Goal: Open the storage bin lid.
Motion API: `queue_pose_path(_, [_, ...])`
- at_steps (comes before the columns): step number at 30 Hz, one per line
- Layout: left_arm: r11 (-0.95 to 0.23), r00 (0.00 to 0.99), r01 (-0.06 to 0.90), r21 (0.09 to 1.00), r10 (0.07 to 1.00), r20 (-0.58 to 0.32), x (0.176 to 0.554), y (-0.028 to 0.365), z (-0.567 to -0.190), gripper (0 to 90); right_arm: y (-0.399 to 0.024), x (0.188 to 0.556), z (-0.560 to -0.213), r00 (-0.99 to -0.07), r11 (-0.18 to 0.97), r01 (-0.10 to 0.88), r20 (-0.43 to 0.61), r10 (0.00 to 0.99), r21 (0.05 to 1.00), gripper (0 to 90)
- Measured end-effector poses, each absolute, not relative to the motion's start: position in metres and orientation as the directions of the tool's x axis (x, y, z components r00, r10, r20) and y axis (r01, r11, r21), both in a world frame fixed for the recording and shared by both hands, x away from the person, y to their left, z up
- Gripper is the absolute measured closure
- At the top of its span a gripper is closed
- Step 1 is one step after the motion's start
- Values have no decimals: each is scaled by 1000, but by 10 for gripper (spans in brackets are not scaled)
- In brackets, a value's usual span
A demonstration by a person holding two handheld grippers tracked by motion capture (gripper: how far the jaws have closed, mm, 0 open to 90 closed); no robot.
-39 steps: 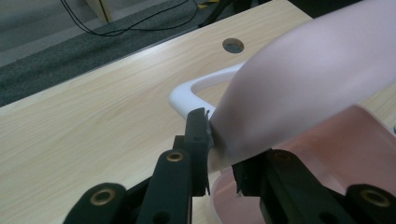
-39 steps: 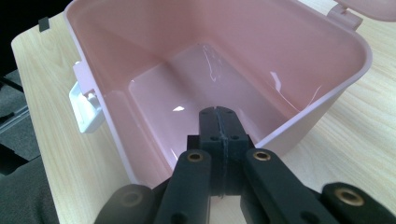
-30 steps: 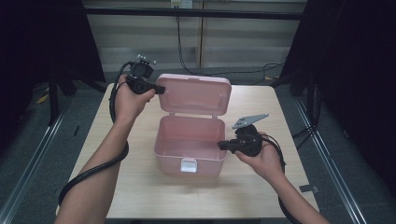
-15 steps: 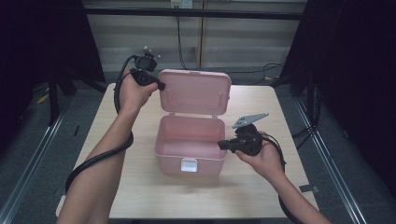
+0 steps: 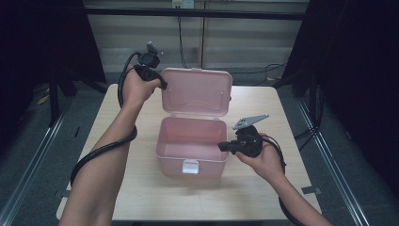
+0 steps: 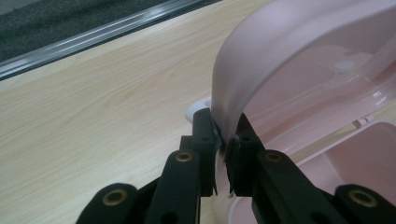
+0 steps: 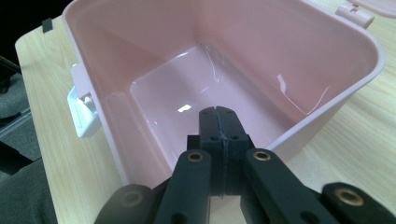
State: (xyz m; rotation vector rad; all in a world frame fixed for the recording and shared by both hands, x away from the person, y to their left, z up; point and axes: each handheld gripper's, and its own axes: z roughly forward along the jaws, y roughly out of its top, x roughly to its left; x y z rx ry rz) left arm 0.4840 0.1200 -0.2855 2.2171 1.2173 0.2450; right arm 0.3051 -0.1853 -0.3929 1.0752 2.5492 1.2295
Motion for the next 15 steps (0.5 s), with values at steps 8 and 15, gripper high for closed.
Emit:
queue_pose_path(8, [-384, 547, 707, 594, 829, -115, 491, 119, -292, 837, -187, 303, -395, -746, 409, 544, 199, 636, 732, 900])
queue_pose_path(15, [-360, 527, 713, 602, 841, -121, 498, 117, -299, 837, -186, 302, -394, -747, 416, 544, 195, 635, 729, 900])
